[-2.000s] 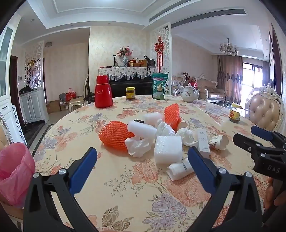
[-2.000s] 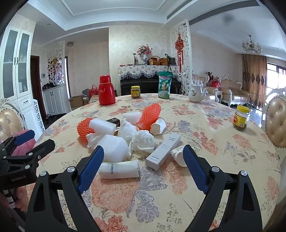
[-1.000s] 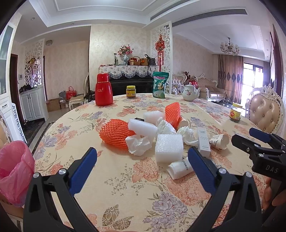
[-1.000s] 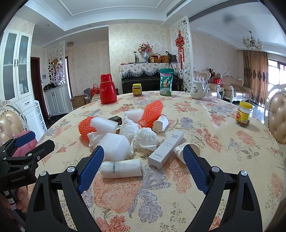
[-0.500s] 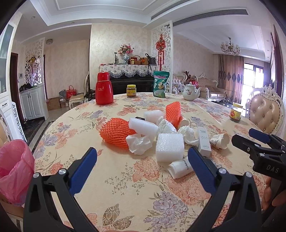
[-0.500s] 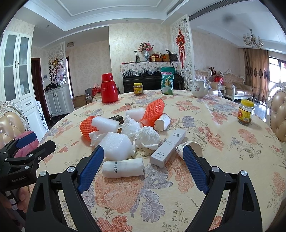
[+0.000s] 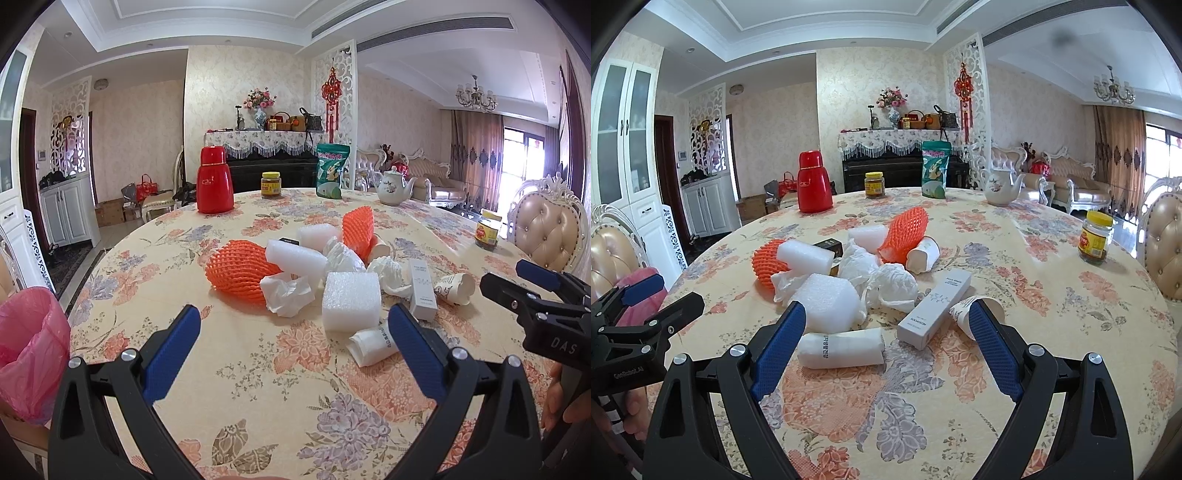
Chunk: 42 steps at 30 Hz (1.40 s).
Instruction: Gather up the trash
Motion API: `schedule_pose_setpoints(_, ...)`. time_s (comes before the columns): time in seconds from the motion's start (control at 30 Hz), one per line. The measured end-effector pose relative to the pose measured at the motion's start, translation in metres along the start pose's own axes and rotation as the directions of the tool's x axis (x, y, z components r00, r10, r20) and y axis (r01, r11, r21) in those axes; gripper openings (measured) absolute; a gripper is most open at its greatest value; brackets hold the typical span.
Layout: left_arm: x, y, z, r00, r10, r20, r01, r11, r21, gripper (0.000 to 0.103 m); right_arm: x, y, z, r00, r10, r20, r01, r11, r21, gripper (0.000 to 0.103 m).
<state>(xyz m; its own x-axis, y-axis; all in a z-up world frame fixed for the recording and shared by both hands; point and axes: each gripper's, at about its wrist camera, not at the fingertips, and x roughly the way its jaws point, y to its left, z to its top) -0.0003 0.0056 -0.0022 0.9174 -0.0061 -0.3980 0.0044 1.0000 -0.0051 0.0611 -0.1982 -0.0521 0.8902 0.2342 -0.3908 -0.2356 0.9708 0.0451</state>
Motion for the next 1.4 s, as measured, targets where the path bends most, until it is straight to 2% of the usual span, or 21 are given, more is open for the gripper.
schedule_pose_setpoints(1.4,0.0,0.0015,-0.003,1.0,0.006,-0.007,-0.006,1.0,-0.001,0.098,-0.0042,-0.0043,-0.0015,1.0,-0.016,-0.003,0.016,1.0,0.0,0.085)
